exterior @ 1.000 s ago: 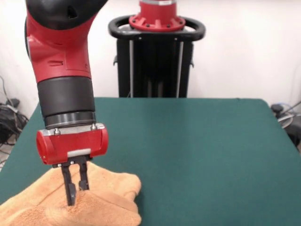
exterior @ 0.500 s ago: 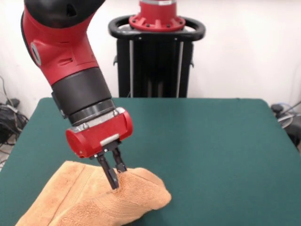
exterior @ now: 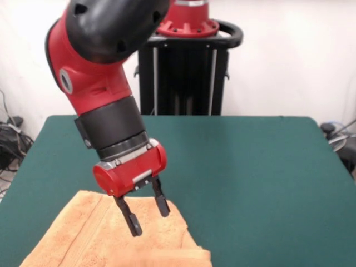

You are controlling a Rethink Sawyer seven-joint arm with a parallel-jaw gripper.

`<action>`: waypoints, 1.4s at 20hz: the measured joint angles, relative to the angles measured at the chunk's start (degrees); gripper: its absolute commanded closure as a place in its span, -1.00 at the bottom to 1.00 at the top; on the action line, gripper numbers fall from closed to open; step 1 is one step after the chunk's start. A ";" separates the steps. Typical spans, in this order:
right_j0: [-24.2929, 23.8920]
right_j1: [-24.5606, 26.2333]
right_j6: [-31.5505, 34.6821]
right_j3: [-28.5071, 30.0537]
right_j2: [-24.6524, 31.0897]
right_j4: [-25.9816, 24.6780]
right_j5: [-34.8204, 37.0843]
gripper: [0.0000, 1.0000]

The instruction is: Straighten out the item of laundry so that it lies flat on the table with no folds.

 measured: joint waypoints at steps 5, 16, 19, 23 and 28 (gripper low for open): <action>0.99 0.61 0.00 -0.02 -0.01 -0.33 0.47 -1.00; 4.29 7.06 0.52 -0.07 -9.14 -11.12 2.60 -1.00; 5.19 9.21 0.59 0.00 -11.40 -13.66 2.92 -1.00; 6.45 12.05 0.59 0.91 -13.50 -15.57 3.15 -1.00; 7.32 14.29 0.59 2.37 -13.67 -15.56 3.14 -1.00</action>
